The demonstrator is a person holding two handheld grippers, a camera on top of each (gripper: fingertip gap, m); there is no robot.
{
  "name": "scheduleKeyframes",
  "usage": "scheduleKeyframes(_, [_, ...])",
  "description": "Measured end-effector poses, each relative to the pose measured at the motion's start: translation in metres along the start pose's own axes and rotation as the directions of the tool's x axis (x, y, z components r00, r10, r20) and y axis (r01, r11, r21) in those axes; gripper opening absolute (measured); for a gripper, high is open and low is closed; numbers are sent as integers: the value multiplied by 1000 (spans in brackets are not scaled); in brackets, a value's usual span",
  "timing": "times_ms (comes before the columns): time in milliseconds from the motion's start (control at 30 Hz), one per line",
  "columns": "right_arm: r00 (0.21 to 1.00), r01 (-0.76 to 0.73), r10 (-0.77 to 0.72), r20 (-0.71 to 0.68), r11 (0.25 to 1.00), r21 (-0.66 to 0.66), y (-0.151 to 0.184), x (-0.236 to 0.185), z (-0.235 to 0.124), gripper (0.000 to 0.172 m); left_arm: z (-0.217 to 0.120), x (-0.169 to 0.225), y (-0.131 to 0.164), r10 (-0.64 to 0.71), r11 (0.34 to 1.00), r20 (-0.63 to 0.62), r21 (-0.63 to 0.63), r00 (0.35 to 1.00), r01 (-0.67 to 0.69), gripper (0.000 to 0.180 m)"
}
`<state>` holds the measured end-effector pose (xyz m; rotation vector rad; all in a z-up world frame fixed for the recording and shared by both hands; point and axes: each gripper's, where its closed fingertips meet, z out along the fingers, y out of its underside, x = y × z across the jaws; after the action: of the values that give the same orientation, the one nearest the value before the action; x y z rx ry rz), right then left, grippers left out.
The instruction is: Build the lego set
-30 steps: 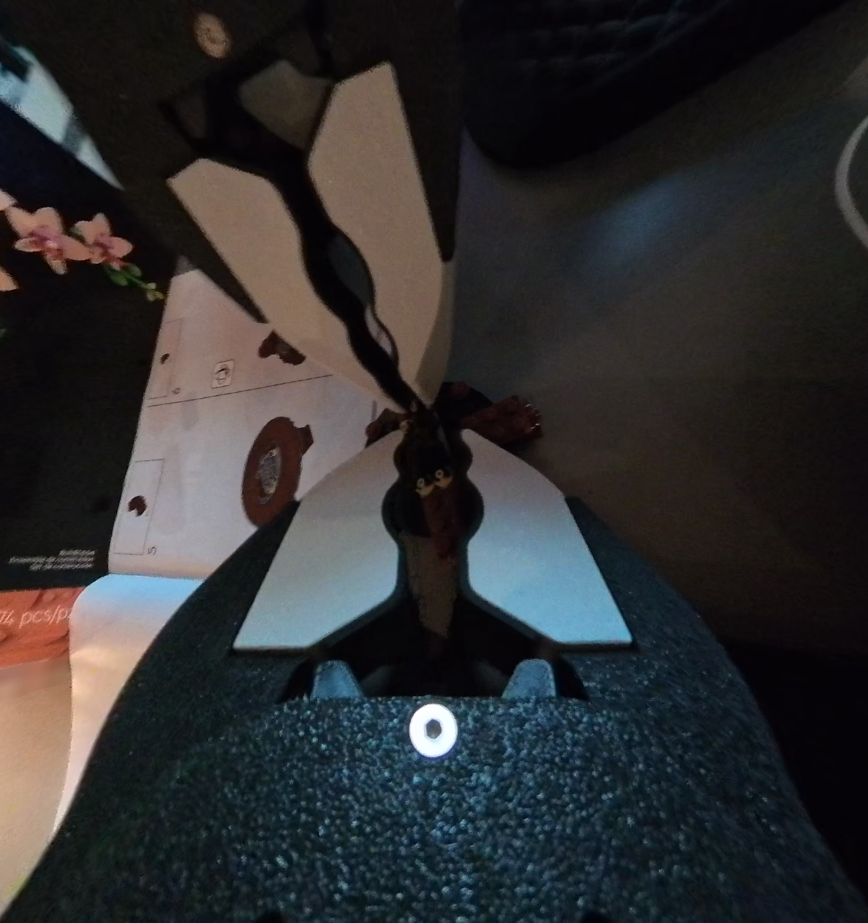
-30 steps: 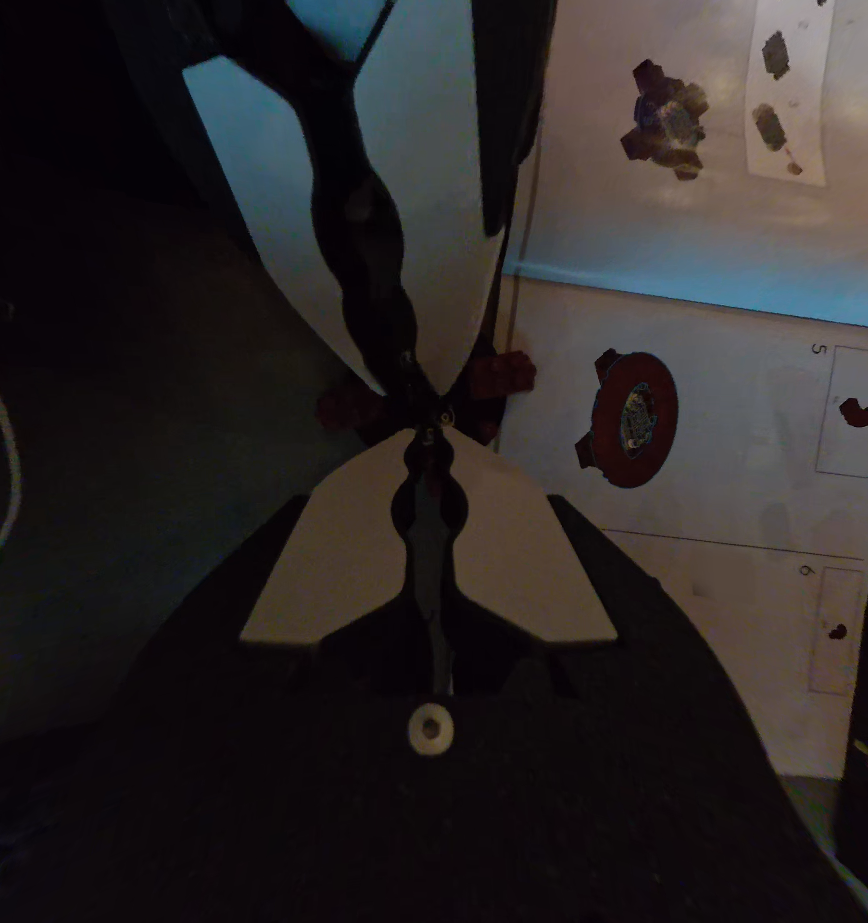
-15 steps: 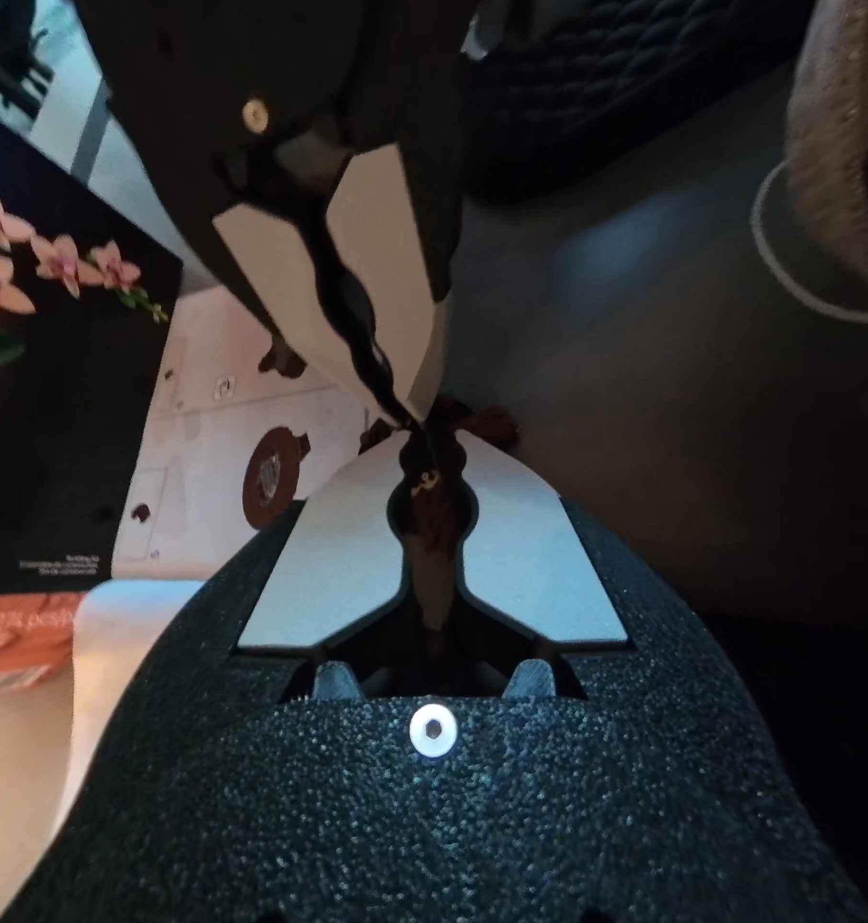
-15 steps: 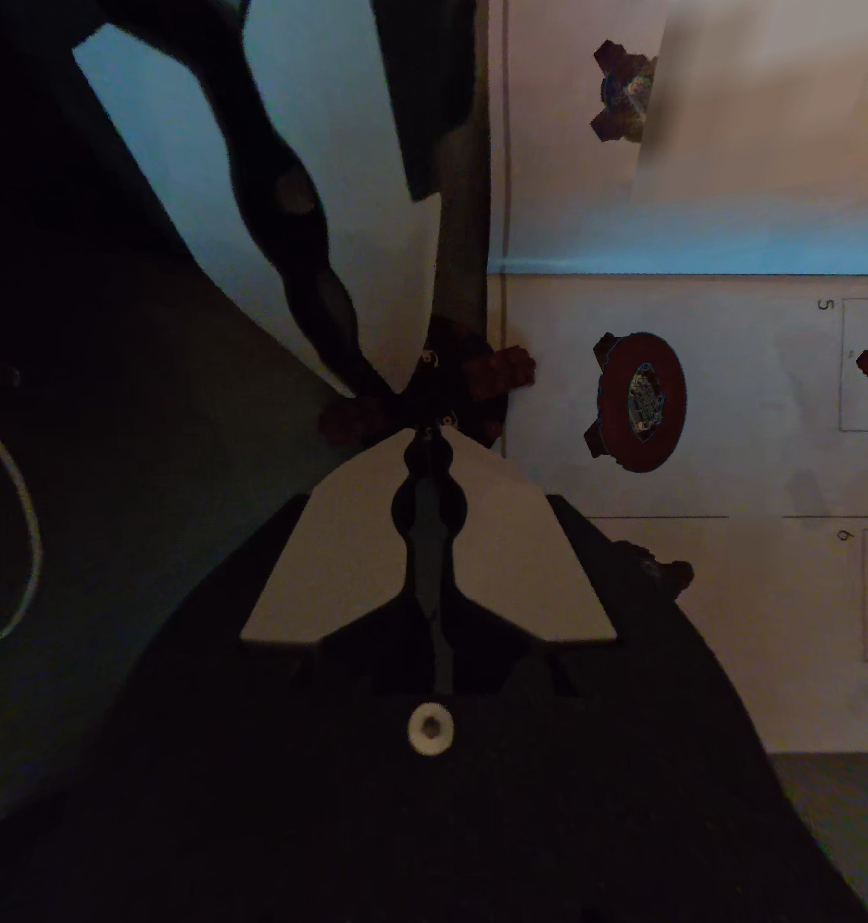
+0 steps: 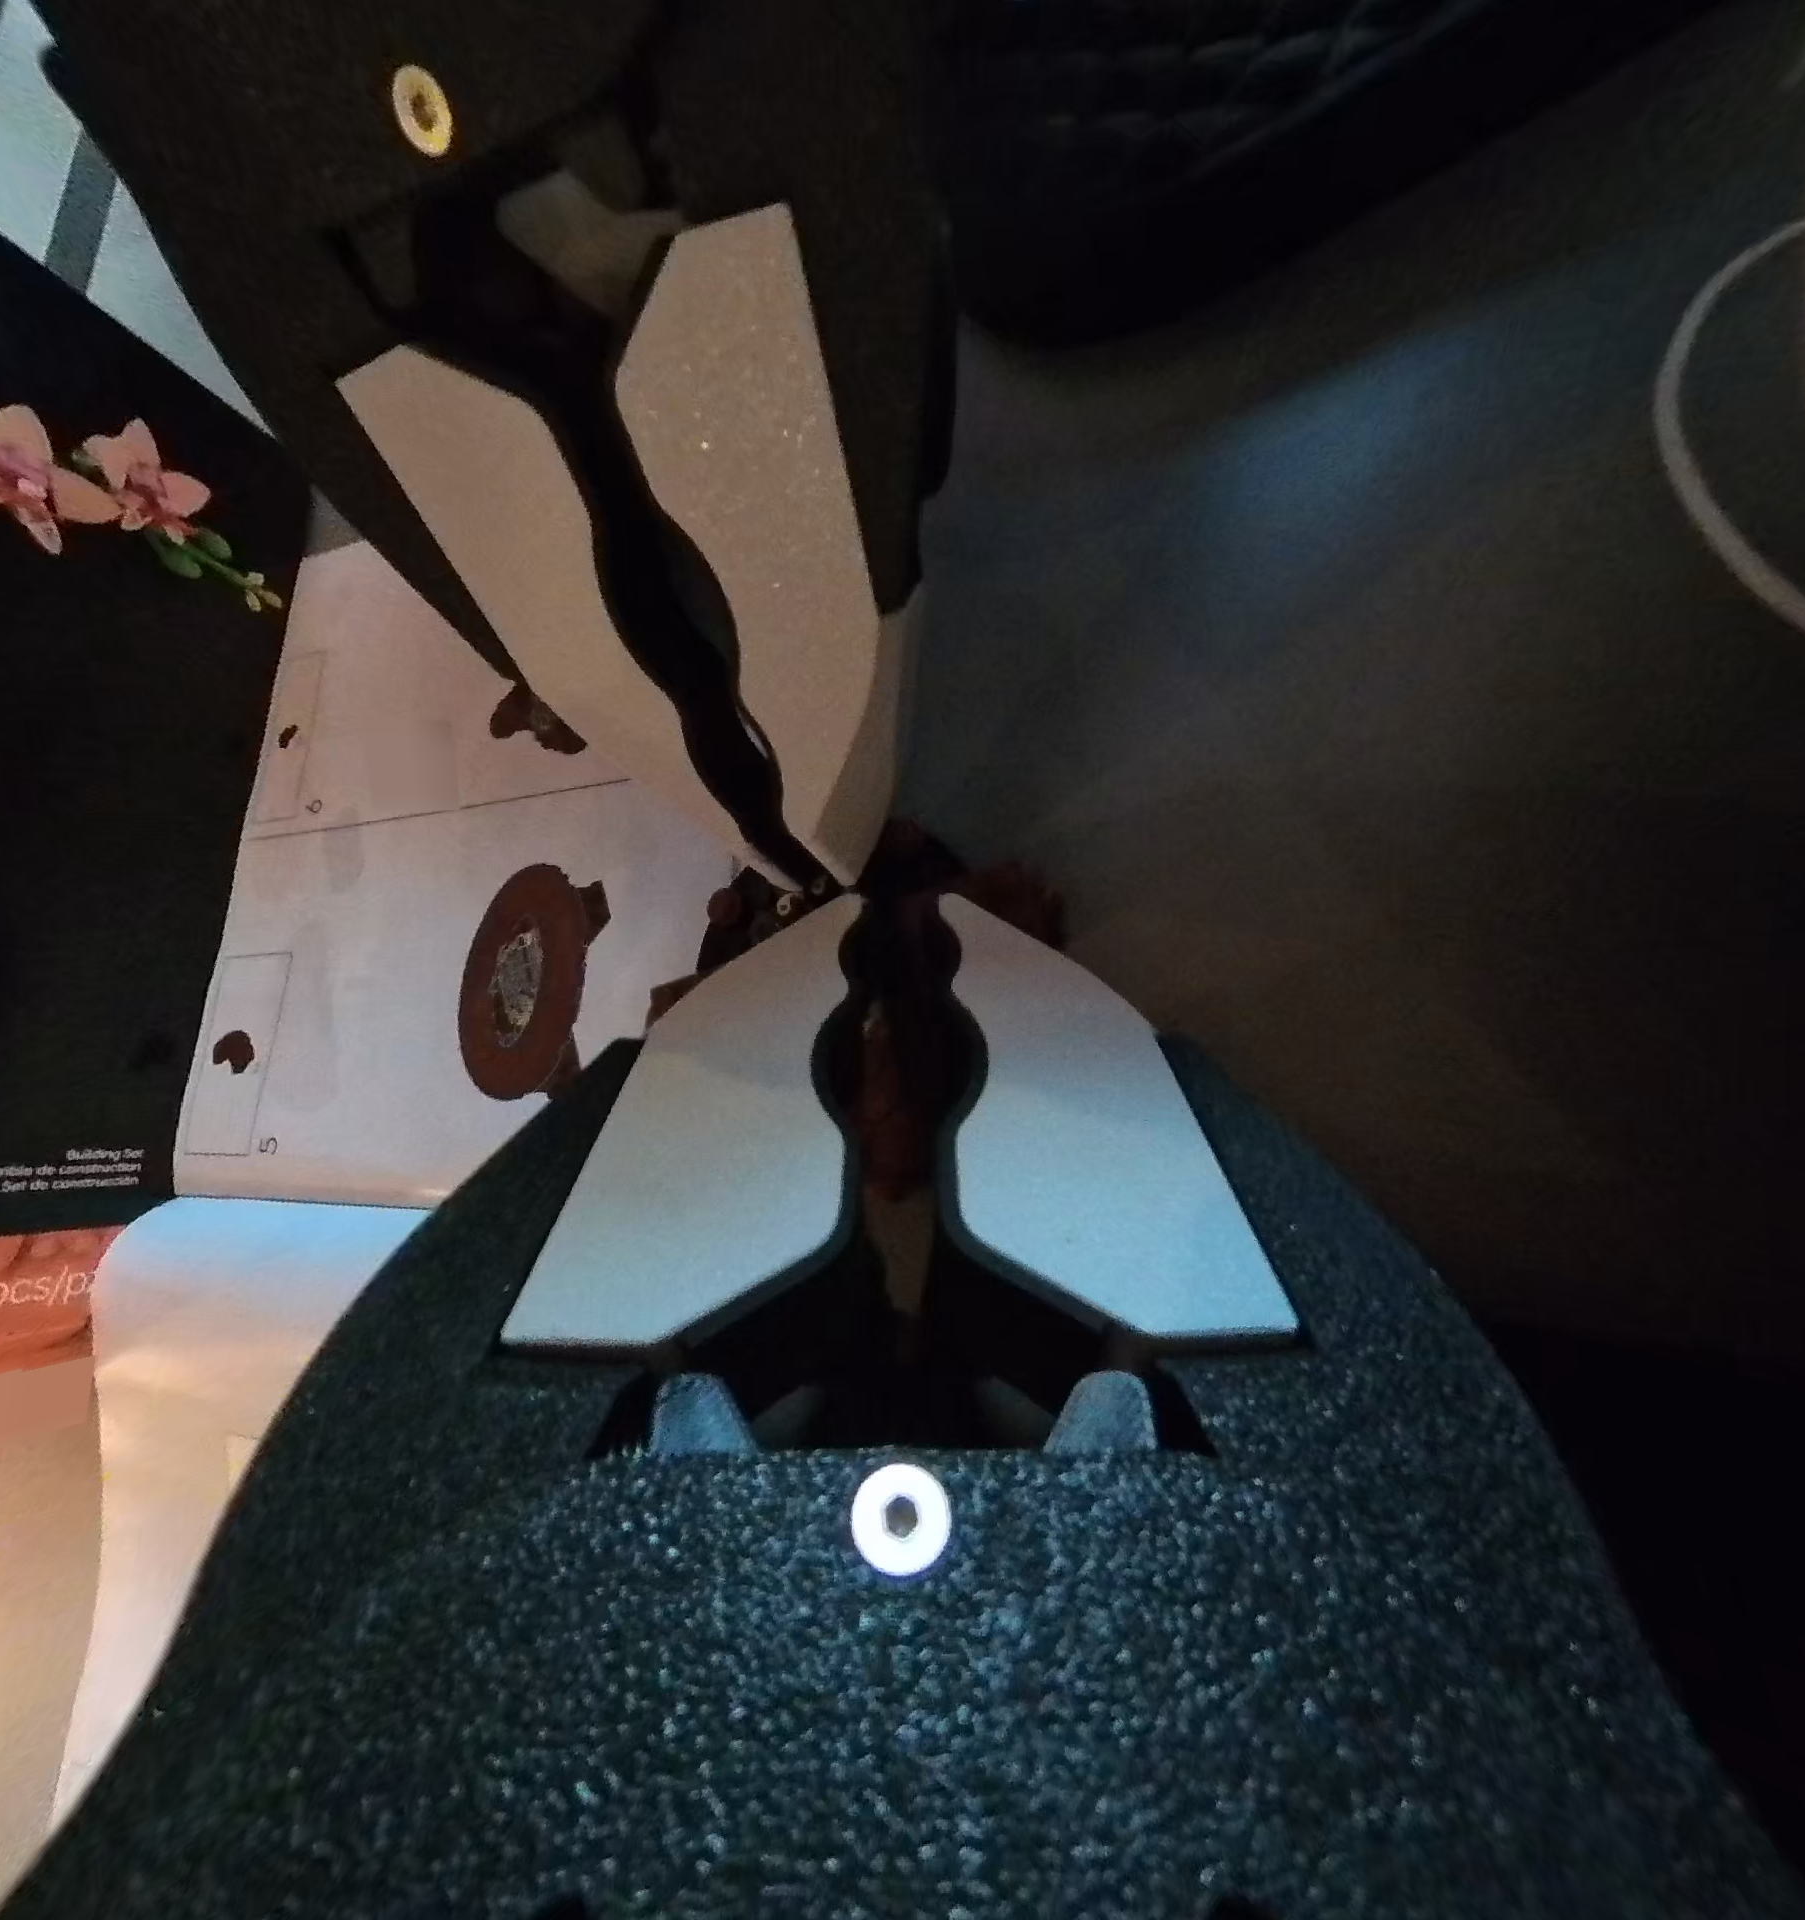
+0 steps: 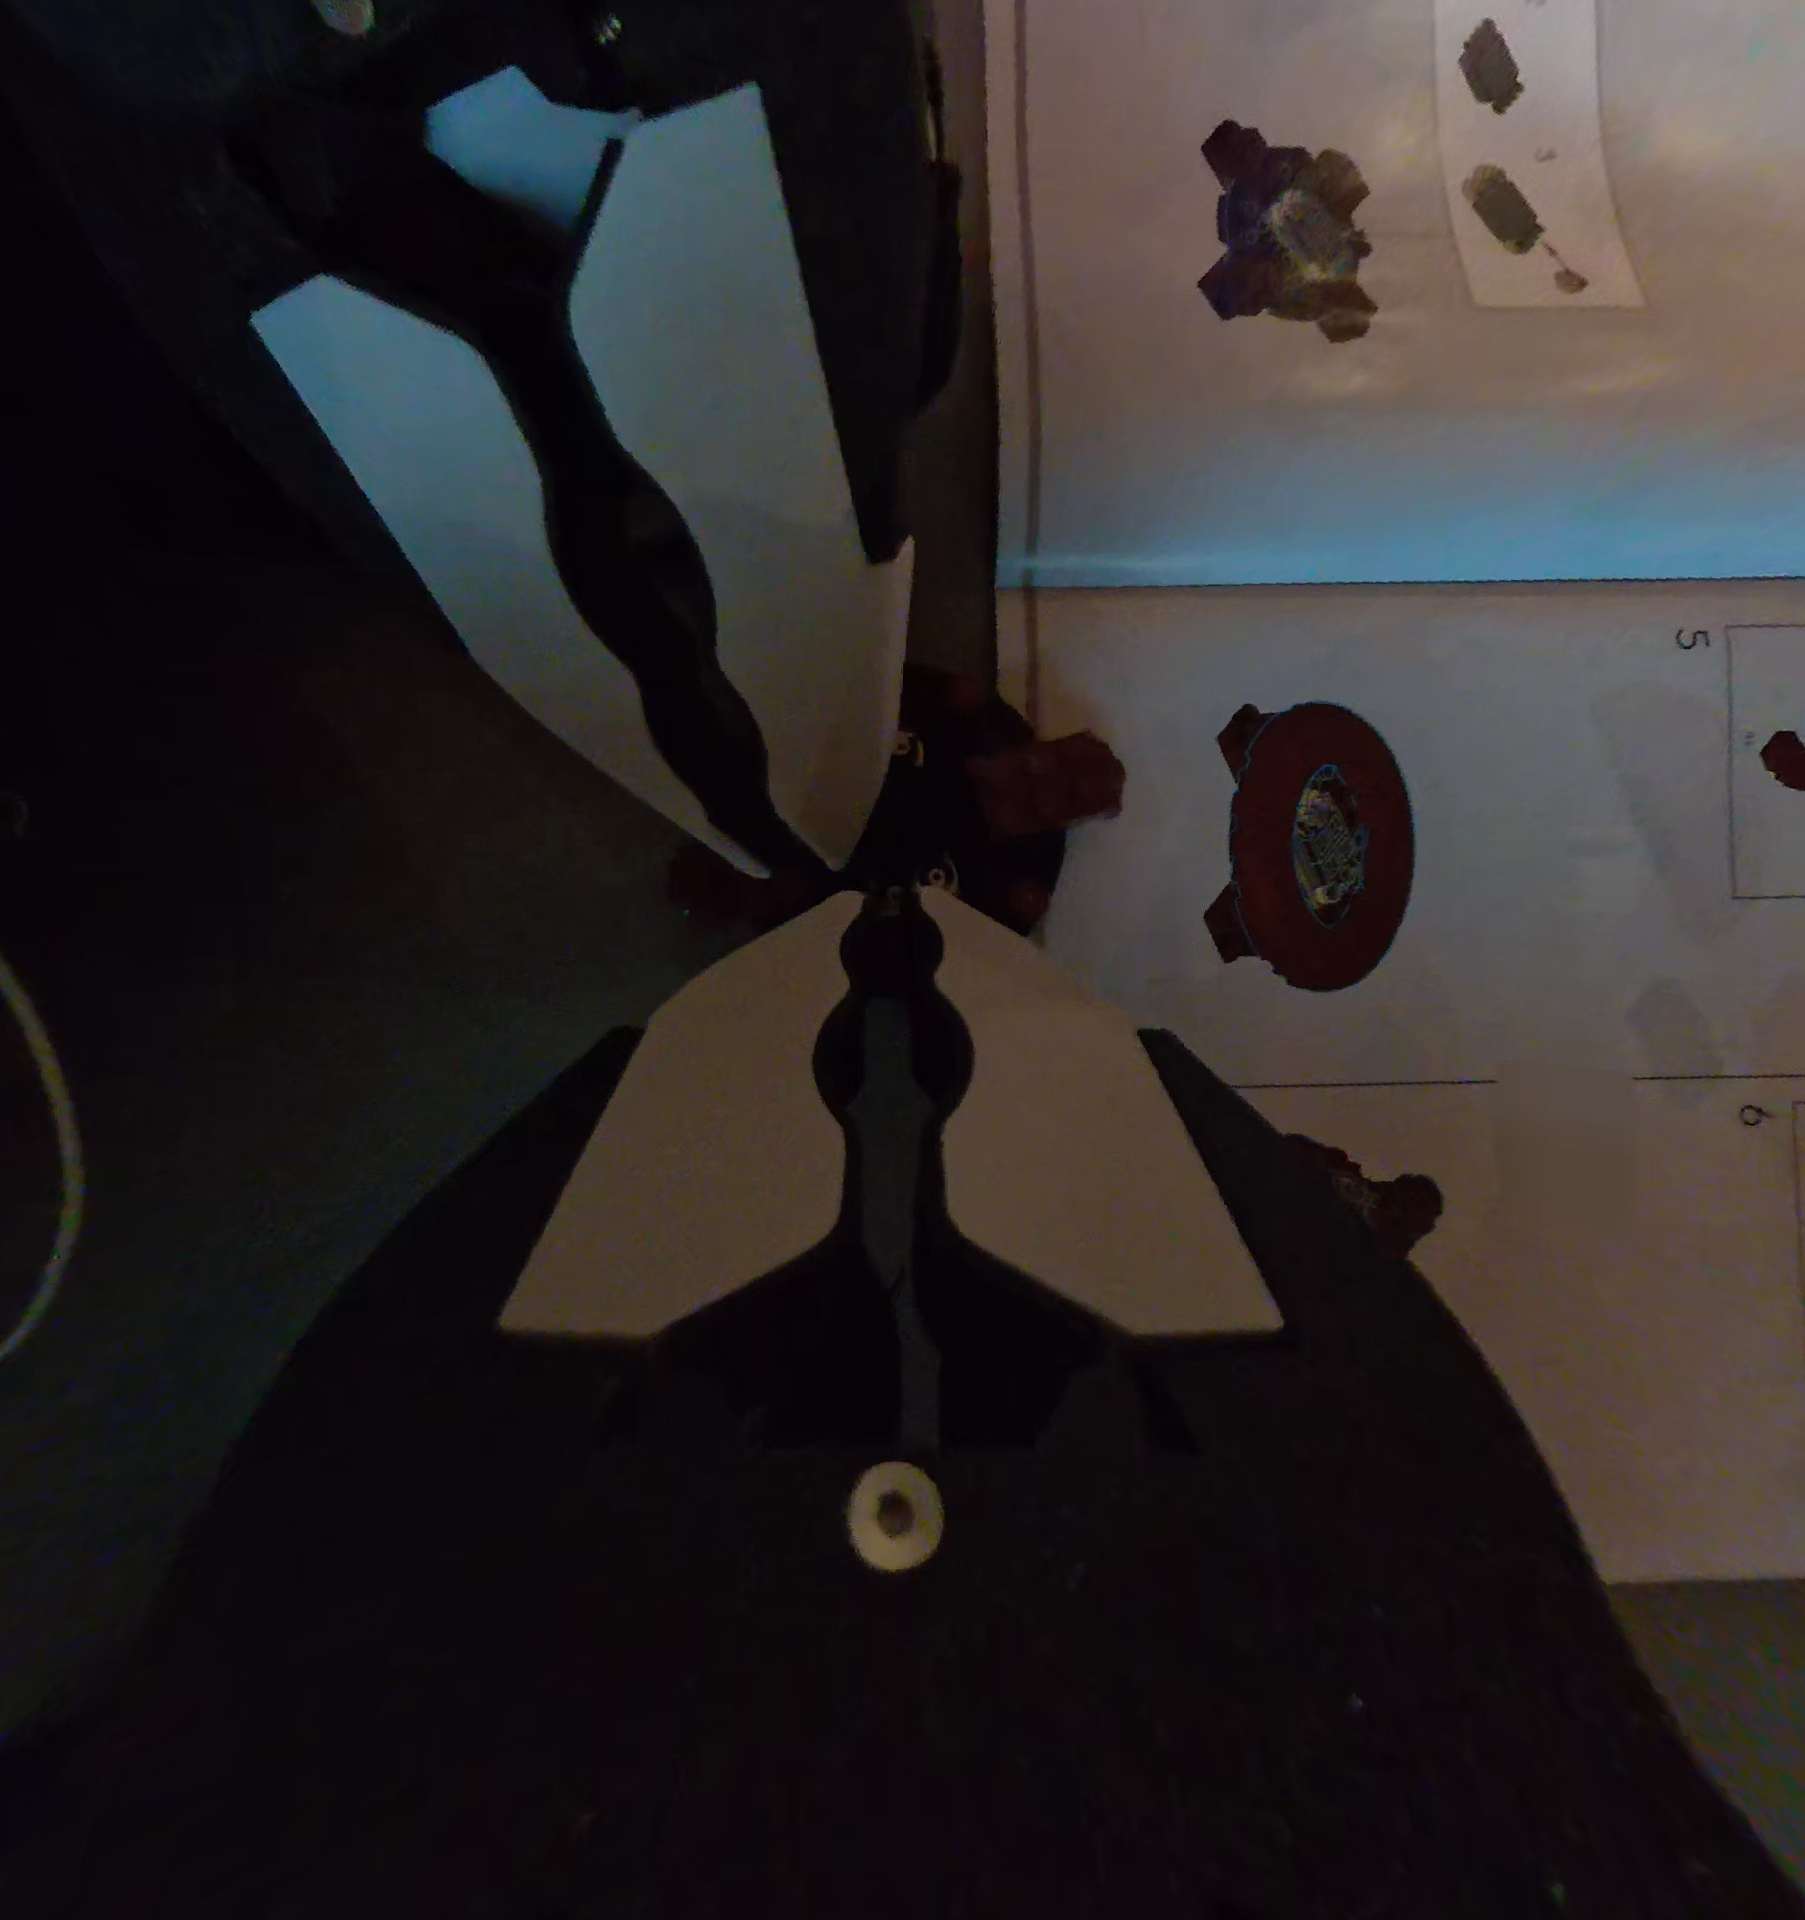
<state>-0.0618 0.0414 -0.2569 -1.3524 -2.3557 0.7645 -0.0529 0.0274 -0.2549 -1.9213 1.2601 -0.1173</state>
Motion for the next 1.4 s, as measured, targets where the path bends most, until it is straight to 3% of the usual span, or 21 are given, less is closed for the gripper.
scheduleKeyframes(300, [999,34,-35,14,998,61,-8,2,-8,0,1,-1,1,-14,1000,3,-4,1000,14,9])
scheduleKeyframes(467, [995,102,-101,15,995,-17,-6,3,-4,0,-2,-1,1,-17,1000,3,-3,1000,17,13])
scheduleKeyframes(733, [993,103,-103,50,995,0,-11,1,-1,0,-19,-12,10,-87,996,53,2,995,87,14])
scheduleKeyframes(1400, [972,233,-227,63,963,-134,-11,0,4,0,-11,-15,20,-105,994,50,-32,993,106,13])
